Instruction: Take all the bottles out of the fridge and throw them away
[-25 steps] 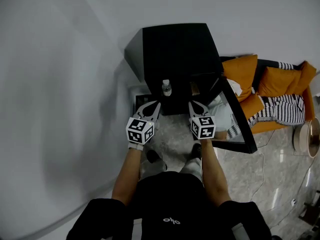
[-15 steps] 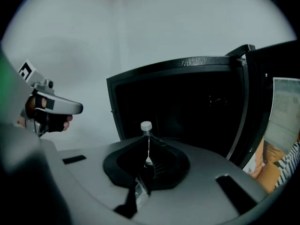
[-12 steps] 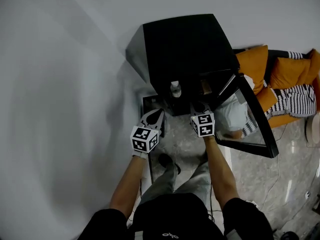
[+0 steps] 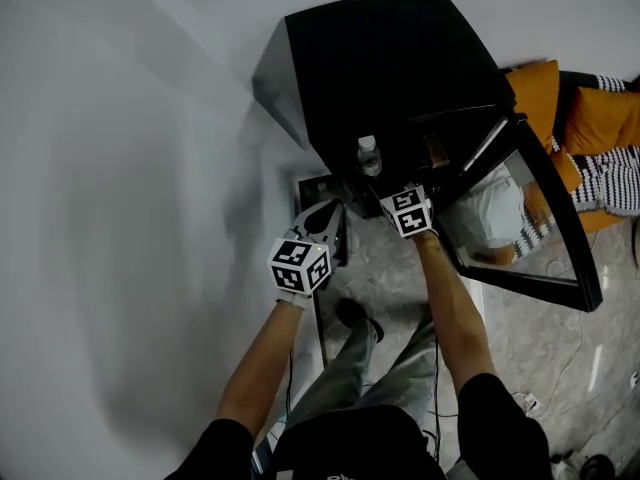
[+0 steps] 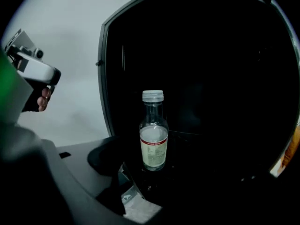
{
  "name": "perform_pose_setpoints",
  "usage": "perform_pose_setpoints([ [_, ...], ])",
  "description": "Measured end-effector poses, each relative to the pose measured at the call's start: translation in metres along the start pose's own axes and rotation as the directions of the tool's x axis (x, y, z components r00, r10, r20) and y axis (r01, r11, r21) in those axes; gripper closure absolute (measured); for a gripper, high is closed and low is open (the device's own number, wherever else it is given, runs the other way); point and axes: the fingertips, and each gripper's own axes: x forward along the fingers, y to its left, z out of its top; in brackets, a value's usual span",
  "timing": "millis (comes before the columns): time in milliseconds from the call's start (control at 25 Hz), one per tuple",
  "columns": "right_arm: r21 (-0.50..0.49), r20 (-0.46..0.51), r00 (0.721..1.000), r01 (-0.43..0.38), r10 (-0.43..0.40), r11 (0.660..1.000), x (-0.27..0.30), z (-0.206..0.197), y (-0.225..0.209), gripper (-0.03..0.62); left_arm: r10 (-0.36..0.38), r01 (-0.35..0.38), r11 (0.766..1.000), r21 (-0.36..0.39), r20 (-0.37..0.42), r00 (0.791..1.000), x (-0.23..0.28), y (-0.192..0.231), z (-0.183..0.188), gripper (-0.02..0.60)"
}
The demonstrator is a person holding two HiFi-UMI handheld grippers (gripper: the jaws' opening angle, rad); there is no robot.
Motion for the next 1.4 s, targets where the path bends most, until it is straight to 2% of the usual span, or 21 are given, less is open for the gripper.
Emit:
perform_pose_setpoints([
  [160, -0.022, 0.011, 1.000, -0.013, 0.013, 1.000, 0.034, -0.008, -0.006, 0.269, 0.014, -0.014, 0.999, 0.039, 0.009, 1.000, 0.019, 0.014, -0.014, 0.583],
  [360, -0.040, 0.015, 1.000, -0.009, 0.009, 0.999, 0.066, -0.024, -0.009, 0.260, 0.001, 0.000, 0.994, 0.107, -0.002, 1.000, 0.036, 0.018, -0.037, 0.583],
  [600, -0.023, 0.034, 0.999, -0.009, 0.010, 1.000, 0.092, -0.022, -0.011, 0.260, -0.026, 0.029, 0.992, 0.127, -0.021, 0.999, 0.037, 0.022, -0.055, 0.583],
  [920, -0.031, 0.036, 0.999, -0.016, 0.017, 0.999, 0.095, -0.017, -0.005, 0.275, -0.010, 0.013, 0.993, 0.115, -0.024, 1.000, 0.032, 0.029, -0.057, 0.583],
  [1400, -0.030, 0.037, 0.999, -0.029, 0.030, 0.999, 0.063, -0.027, -0.008, 0.279, -0.011, 0.011, 0.992, 0.123, -0.006, 1.000, 0.048, 0.014, -0.042, 0.583],
])
